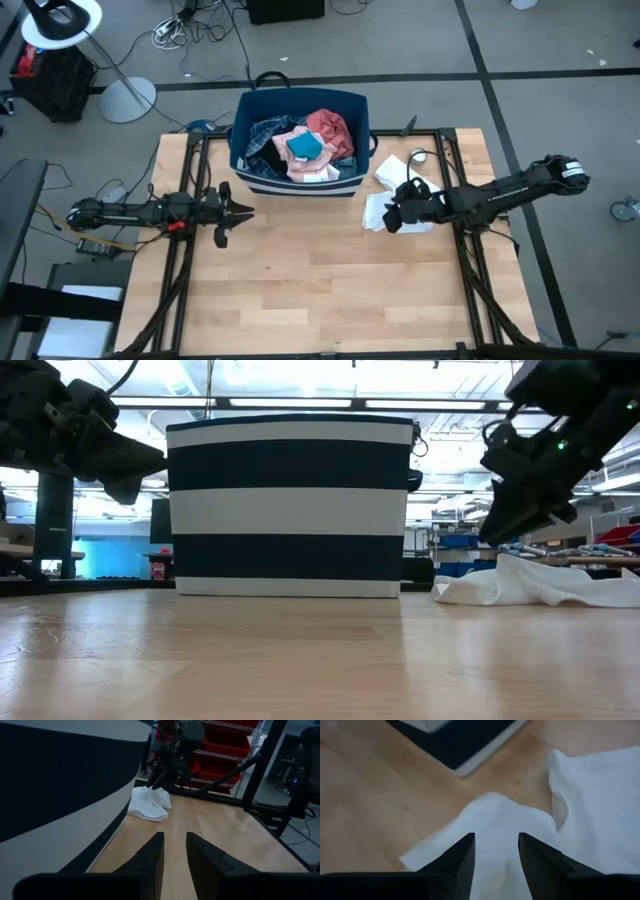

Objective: Sort clothes
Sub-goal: Put the white shirt into the blue laundry bin

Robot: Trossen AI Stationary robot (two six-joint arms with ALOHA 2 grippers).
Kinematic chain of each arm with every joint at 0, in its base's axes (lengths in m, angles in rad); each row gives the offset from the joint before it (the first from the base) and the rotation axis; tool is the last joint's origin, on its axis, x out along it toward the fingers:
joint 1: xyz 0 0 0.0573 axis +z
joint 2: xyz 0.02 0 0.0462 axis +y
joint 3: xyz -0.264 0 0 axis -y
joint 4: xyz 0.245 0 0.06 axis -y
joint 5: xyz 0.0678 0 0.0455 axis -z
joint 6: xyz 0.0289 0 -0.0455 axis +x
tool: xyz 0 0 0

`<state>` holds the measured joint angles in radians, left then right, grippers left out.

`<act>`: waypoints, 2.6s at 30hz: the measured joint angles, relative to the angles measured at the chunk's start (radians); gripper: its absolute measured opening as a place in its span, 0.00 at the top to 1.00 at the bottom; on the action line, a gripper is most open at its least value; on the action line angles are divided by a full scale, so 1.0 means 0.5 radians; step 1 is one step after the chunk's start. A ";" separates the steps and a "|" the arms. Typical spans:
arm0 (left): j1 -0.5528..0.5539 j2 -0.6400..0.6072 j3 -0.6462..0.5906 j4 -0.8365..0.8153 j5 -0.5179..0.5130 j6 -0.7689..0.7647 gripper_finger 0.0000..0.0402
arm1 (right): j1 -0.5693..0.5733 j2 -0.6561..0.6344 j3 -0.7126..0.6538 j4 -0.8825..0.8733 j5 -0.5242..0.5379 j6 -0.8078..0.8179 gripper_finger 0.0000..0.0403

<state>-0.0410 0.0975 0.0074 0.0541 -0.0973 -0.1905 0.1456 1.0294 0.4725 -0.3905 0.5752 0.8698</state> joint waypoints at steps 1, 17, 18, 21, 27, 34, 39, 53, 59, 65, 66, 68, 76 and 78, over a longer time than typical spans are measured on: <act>0.000 0.002 0.000 -0.002 0.000 0.000 0.78 | -0.030 0.000 0.000 -0.019 -0.039 -0.021 0.62; 0.000 0.001 -0.001 0.013 0.003 -0.001 0.78 | -0.244 -0.001 -0.063 -0.437 -0.415 -0.410 0.37; 0.000 0.001 -0.001 0.013 0.003 -0.001 0.78 | -0.245 -0.001 -0.098 -0.411 -0.459 -0.389 0.38; 0.000 0.001 -0.001 0.013 0.007 -0.001 0.78 | -0.244 0.010 -0.242 -0.214 -0.524 -0.309 0.48; 0.000 0.001 -0.001 0.014 0.009 -0.001 0.78 | -0.176 0.023 -0.484 0.485 -0.402 -0.319 0.94; 0.000 0.000 -0.001 0.014 0.009 -0.001 0.78 | -0.137 0.022 -0.331 0.548 -0.107 -0.337 0.96; 0.000 0.000 -0.001 0.014 0.009 -0.001 0.78 | -0.121 0.021 0.012 0.196 0.047 -0.433 0.96; 0.000 0.000 -0.001 0.014 0.008 -0.001 0.78 | -0.015 0.022 1.303 -0.610 0.544 -0.840 0.96; 0.000 0.000 -0.002 0.014 0.008 -0.002 0.78 | -0.069 0.119 1.668 -0.481 0.583 -1.224 0.96; 0.000 0.001 -0.002 0.014 0.008 -0.001 0.78 | -0.195 0.400 2.001 -0.272 0.445 -1.598 0.96; 0.000 0.001 -0.002 0.014 0.008 -0.002 0.78 | -0.225 0.463 2.069 -0.257 0.410 -1.645 0.96; 0.000 0.000 -0.002 0.014 0.007 -0.002 0.78 | -0.287 0.597 2.217 -0.249 0.341 -1.732 0.96; 0.000 0.001 -0.002 0.014 0.008 -0.002 0.78 | -0.554 1.148 2.906 -0.230 -0.133 -1.865 0.96; 0.000 0.001 -0.002 0.014 0.007 -0.001 0.78 | -0.601 1.263 3.055 -0.222 -0.242 -1.868 0.96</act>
<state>-0.0410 0.0978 0.0067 0.0608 -0.0937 -0.1913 -0.1551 1.6610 1.9998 -0.5016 0.4541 -0.0643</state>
